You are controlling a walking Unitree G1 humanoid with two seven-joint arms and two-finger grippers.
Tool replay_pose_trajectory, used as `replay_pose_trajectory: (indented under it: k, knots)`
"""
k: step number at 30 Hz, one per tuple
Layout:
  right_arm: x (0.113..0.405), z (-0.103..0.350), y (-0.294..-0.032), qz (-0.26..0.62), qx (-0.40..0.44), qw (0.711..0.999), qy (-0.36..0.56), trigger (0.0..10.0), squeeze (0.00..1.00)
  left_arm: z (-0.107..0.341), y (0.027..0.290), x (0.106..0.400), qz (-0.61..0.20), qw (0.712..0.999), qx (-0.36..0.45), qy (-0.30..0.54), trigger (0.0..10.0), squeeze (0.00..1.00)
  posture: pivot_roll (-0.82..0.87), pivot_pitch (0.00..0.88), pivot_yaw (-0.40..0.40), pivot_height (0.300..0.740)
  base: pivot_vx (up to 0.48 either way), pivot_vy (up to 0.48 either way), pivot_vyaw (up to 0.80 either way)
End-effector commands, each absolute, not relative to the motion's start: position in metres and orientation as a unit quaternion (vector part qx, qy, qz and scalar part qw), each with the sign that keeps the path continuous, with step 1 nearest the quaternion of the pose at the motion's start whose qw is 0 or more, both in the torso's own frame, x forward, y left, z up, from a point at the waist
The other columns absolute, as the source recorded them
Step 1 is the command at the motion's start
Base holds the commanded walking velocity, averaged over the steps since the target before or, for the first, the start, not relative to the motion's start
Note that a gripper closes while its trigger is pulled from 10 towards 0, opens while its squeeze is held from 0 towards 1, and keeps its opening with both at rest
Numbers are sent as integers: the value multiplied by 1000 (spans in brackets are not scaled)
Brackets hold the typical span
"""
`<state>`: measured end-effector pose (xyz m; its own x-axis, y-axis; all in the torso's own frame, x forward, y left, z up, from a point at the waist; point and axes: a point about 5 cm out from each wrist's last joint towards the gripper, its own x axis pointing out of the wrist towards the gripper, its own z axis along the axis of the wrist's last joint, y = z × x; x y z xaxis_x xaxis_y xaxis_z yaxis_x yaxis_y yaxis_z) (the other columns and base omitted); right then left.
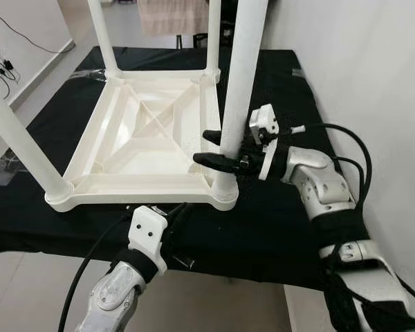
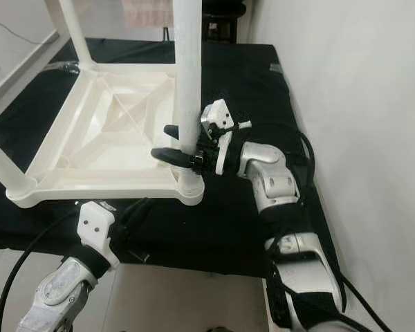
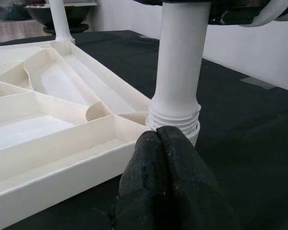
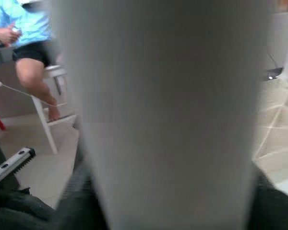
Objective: Building children table
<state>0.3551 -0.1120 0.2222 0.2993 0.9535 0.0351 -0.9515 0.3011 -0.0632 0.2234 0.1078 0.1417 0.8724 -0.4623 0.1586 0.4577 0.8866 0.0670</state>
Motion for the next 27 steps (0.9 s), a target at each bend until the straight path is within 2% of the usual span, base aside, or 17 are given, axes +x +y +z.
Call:
replay_pose_trajectory:
  k: [1,7,12,15,17,18,19,21,22,26,27]
  knots:
    - [355,220,-107,611,3,791,-32,0,0,140,107,222,-242,967,7,-83,10000,0,120,101,-21,740,0,0,0]
    - [353,209,-119,608,27,793,-22,0,0,140,106,221,-246,965,10,-84,10000,0,111,107,-19,740,0,0,0]
    - [350,192,-128,583,32,812,-8,0,0,141,105,220,-249,965,11,-85,10000,0,98,111,-18,740,0,0,0]
    - [352,176,-128,512,20,858,22,0,0,142,105,220,-251,964,12,-86,10000,0,91,115,-24,740,0,0,0]
    - [349,146,-120,356,-38,930,86,0,0,143,105,219,-250,964,13,-87,10000,0,93,125,-33,740,0,0,0]
    - [342,138,-119,263,-35,959,104,0,0,143,106,219,-248,965,14,-87,10000,0,93,135,-34,740,0,0,0]
    - [342,138,-119,263,-35,959,104,0,0,143,106,219,-248,965,14,-87,10000,0,93,135,-34,740,0,0,0]
    - [319,132,-107,224,-29,968,108,0,0,144,107,219,-246,965,14,-88,10000,0,82,129,-23,740,0,0,0]
    - [312,134,-100,235,-33,967,97,0,0,144,108,219,-246,965,14,-87,10000,0,72,122,-18,740,0,0,0]
    - [314,136,-93,260,-40,961,83,0,0,142,108,221,-245,966,12,-85,10000,0,76,119,-20,740,0,0,0]
    - [324,140,-93,264,-33,961,77,2784,0,142,109,222,-241,967,9,-84,10000,0,80,114,-20,740,0,0,0]
